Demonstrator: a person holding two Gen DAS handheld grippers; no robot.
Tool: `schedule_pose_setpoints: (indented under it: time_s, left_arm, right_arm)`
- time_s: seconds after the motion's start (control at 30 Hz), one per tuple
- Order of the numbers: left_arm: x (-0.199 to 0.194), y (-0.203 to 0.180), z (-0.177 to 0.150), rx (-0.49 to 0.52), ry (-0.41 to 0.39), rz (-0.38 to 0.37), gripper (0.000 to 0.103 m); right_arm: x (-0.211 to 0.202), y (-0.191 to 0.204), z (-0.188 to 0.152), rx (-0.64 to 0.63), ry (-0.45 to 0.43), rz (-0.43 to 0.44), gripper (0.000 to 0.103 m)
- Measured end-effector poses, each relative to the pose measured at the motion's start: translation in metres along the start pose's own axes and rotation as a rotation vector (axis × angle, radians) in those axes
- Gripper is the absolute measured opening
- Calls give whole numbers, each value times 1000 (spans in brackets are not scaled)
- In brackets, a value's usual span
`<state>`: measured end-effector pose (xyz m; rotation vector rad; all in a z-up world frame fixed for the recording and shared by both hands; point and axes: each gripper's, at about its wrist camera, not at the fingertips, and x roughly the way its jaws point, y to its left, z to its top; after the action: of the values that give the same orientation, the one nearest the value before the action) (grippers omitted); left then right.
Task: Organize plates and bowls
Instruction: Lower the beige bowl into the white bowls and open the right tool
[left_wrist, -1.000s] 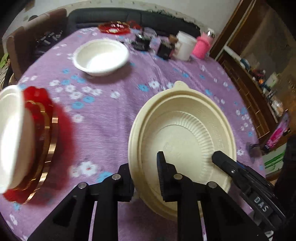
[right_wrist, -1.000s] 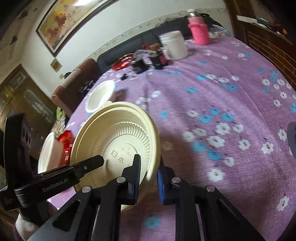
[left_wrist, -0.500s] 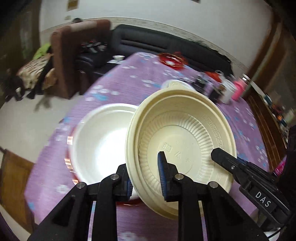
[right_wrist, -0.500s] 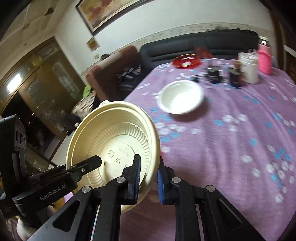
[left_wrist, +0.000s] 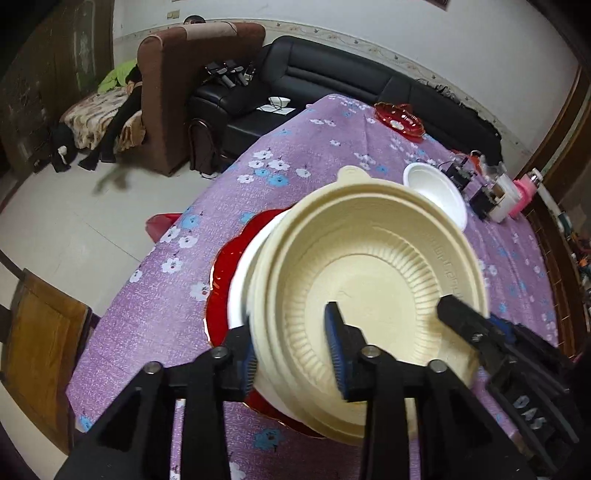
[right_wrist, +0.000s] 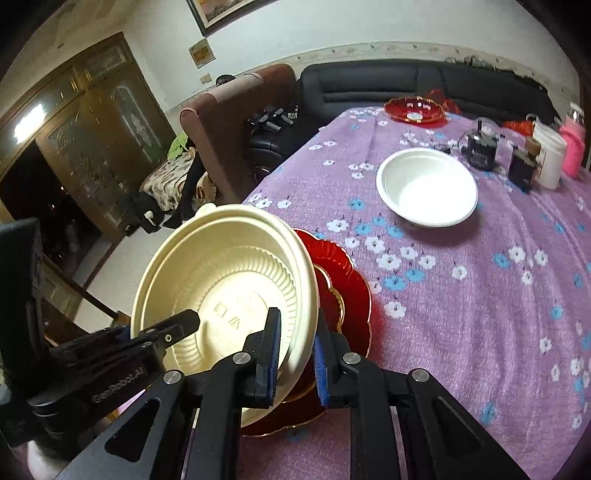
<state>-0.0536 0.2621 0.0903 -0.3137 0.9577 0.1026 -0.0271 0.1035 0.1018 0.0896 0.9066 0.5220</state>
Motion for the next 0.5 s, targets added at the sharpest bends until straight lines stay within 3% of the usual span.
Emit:
schedule_pose_setpoints:
  time_s: [0.1,0.2,0.33,0.5]
  left_arm:
    - [-10,3,2,-12,-31,-11,43]
    - [-25,10,5,-34,-81,-14,56]
    - [-47,23,5,-68,-147,-34,61]
    - [-64,32,-2,-97,-186,-68,67]
  right_arm:
    - [3,4,0,-22,-8,-27,19]
    - [7,7,-1,-48,-11,-57,18]
    - [13,9,-2,-59,-10,-72,19]
    - [10,-1,-1,-1,-47,-30,36]
